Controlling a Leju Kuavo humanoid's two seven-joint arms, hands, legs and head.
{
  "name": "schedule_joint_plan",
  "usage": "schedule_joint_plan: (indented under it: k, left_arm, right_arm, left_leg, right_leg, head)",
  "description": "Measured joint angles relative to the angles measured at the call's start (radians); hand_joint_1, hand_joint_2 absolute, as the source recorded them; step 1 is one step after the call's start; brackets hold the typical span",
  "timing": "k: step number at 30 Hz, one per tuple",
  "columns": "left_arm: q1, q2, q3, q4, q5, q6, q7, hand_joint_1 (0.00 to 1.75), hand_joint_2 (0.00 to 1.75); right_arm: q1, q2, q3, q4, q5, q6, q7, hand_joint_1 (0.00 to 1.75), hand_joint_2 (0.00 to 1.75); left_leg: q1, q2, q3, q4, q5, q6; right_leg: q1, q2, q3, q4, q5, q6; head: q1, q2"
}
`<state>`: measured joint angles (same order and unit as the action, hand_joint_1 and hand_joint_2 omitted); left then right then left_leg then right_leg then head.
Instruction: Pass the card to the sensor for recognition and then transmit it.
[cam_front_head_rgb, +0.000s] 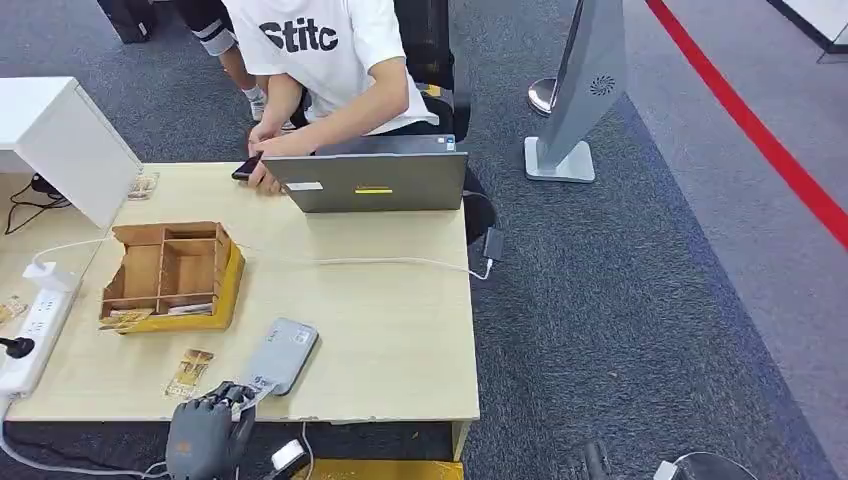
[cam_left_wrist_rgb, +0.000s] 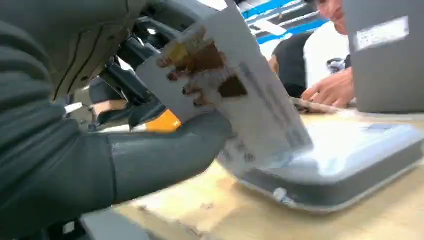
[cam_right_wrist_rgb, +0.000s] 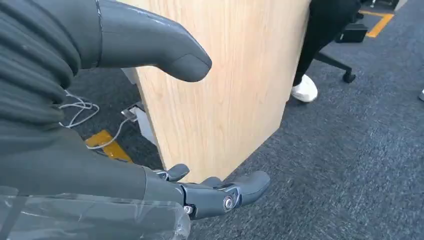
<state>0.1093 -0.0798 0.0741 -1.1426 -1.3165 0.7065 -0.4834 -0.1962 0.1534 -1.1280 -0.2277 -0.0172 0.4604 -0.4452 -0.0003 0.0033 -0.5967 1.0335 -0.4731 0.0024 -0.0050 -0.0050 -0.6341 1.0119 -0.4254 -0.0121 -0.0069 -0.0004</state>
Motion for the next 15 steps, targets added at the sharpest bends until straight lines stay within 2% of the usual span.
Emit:
schedule_joint_plan:
  k: [3,6,8,10,11,13,15]
  left_arm:
    - [0.004,-0.037,0.036,-0.051,-0.018,0.0,-0.064,1.75,1.75]
    - [0.012,-0.081,0.064,-0.17,-0.021,0.0,-0.166,1.75,1.75]
    - [0.015,-0.104,0.065,-0.268,-0.031,0.0,-0.186,1.75,1.75]
    - [0.012,-0.113,0.063,-0.352,-0.048,0.0,-0.164,1.75,1.75]
    - [0.008,-0.111,0.055,-0.392,-0.062,0.0,-0.131,1.75,1.75]
    - [-0.014,-0.087,0.032,-0.457,-0.089,0.0,-0.034,1.75,1.75]
    - [-0.054,-0.047,0.008,-0.48,-0.095,0.0,0.051,1.75,1.75]
  right_arm:
    - [0.0,0.0,0.013,0.0,-0.002,0.0,0.0,0.0,1.75]
    - [-0.001,0.0,0.02,0.0,-0.01,-0.005,0.005,0.0,1.75]
    - [-0.002,0.0,0.031,0.0,-0.011,-0.008,0.009,0.0,1.75]
    - [-0.004,0.0,0.042,0.0,-0.011,-0.016,0.014,0.0,1.75]
    - [-0.006,0.0,0.046,0.0,-0.011,-0.019,0.015,0.0,1.75]
    - [-0.009,0.0,0.061,0.0,-0.011,-0.02,0.02,0.0,1.75]
    - [-0.016,0.0,0.072,0.0,-0.011,-0.026,0.027,0.0,1.75]
  left_leg:
    - [0.0,0.0,0.0,0.0,0.0,0.0]
    - [0.0,0.0,0.0,0.0,0.001,0.0]
    - [0.0,-0.001,-0.001,0.0,0.001,0.0]
    - [0.0,-0.001,0.0,0.0,0.001,0.0]
    - [0.0,-0.001,0.0,0.0,0.001,0.0]
    - [0.0,-0.001,0.0,0.0,0.001,-0.001]
    - [0.0,-0.002,0.0,0.0,0.002,-0.001]
  right_leg:
    - [0.0,0.0,0.0,0.0,0.001,0.0]
    - [0.0,-0.001,0.0,0.0,0.002,0.0]
    - [0.0,-0.001,0.0,0.0,0.002,0.0]
    - [0.0,-0.001,0.0,0.0,0.002,0.0]
    - [0.0,-0.001,-0.001,0.0,0.002,0.0]
    - [0.0,-0.001,-0.001,0.0,0.002,0.0]
    - [0.0,-0.002,-0.001,0.0,0.002,-0.001]
  head:
    - [0.0,0.0]
    - [0.0,0.0]
    - [0.0,0.0]
    - [0.0,0.0]
    - [0.0,0.0]
    - [0.0,0.0]
    - [0.0,0.0]
